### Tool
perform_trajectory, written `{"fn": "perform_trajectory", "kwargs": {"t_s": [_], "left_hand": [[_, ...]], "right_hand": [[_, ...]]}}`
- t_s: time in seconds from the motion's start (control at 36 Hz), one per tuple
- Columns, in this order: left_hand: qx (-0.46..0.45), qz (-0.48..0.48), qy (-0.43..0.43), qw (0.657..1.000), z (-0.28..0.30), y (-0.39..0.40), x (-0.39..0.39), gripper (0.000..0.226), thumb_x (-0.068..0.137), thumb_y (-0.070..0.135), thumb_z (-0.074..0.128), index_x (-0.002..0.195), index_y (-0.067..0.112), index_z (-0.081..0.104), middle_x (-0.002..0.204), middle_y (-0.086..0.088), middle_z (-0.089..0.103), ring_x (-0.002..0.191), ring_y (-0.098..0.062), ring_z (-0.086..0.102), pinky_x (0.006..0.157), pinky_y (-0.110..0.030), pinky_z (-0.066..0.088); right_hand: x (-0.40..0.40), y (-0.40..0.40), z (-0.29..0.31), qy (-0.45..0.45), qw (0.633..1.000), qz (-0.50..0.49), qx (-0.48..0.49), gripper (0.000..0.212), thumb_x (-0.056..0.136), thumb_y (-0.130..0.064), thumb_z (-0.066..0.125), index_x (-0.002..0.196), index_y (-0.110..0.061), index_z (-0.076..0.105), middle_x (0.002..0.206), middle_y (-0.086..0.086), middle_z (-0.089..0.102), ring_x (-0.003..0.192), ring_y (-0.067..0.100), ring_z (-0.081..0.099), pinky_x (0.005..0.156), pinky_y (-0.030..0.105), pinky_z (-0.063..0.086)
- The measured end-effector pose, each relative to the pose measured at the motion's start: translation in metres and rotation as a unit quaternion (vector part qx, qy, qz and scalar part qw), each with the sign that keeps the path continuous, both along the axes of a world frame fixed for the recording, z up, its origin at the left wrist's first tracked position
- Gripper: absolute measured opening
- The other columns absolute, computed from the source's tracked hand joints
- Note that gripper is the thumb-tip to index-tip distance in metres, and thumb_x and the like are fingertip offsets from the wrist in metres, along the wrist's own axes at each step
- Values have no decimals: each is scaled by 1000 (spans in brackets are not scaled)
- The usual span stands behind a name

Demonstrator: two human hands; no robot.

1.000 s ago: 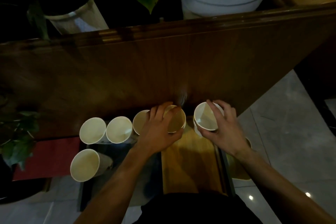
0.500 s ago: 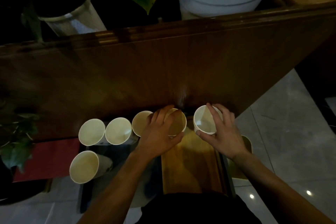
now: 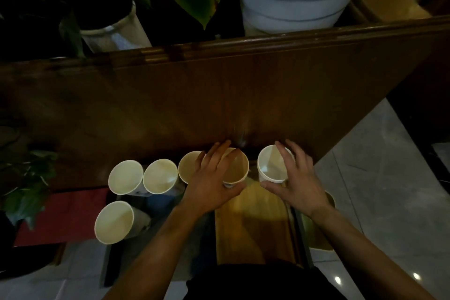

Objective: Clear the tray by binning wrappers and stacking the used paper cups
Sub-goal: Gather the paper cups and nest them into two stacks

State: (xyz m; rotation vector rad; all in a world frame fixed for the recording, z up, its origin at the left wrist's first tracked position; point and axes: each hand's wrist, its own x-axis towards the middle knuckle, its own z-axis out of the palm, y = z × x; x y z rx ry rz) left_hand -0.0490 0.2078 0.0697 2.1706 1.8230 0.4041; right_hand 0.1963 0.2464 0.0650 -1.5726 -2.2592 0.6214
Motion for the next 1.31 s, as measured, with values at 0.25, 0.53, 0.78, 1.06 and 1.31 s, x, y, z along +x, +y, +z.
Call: {"fn": "perform_trajectory", "kwargs": {"t_s": [0.25, 0.53, 0.78, 1.06, 1.31], "left_hand": [[41, 61, -101, 992, 14, -37, 1, 71, 85, 53, 61, 144, 18, 44, 151, -4, 39, 140, -23, 35, 110, -50, 38], [95, 132, -174, 971, 8, -110, -9, 46, 89, 50, 55, 129, 27, 54, 134, 5, 54, 123, 0, 43, 96, -32, 47], [-17, 162, -151, 975, -8, -162, -36, 43, 87, 60, 49, 115, 32, 66, 120, 10, 63, 107, -10, 61, 88, -33, 54], [-113, 140, 0, 984, -10, -205, -79, 52, 83, 73, 31, 105, 40, 64, 107, 20, 63, 91, -2, 60, 63, -13, 32], [2, 96, 25, 995, 3, -228, -128, 22, 85, 57, 53, 91, 38, 64, 92, 20, 63, 81, 4, 55, 73, -6, 30]], "right_hand": [[5, -36, 6, 60, 996, -63, 12, 82, 78, -82, 37, 146, -38, 22, 153, -7, 20, 139, 23, 24, 103, 52, 43], [-4, -97, 0, 57, 993, -100, -15, 62, 86, -68, 34, 138, -35, 43, 145, -8, 34, 131, 15, 34, 99, 42, 43], [-16, -115, -7, -32, 996, 23, -75, 33, 92, -42, 55, 122, -31, 60, 126, -9, 56, 119, 15, 46, 96, 34, 44], [-61, -127, -4, -142, 965, 168, -144, 36, 95, -48, 43, 128, -36, 53, 132, -13, 51, 125, 12, 40, 99, 28, 38], [-115, -130, 5, -172, 947, 250, -103, 39, 95, -47, 41, 133, -38, 48, 134, -13, 49, 124, 12, 42, 99, 26, 37]]}}
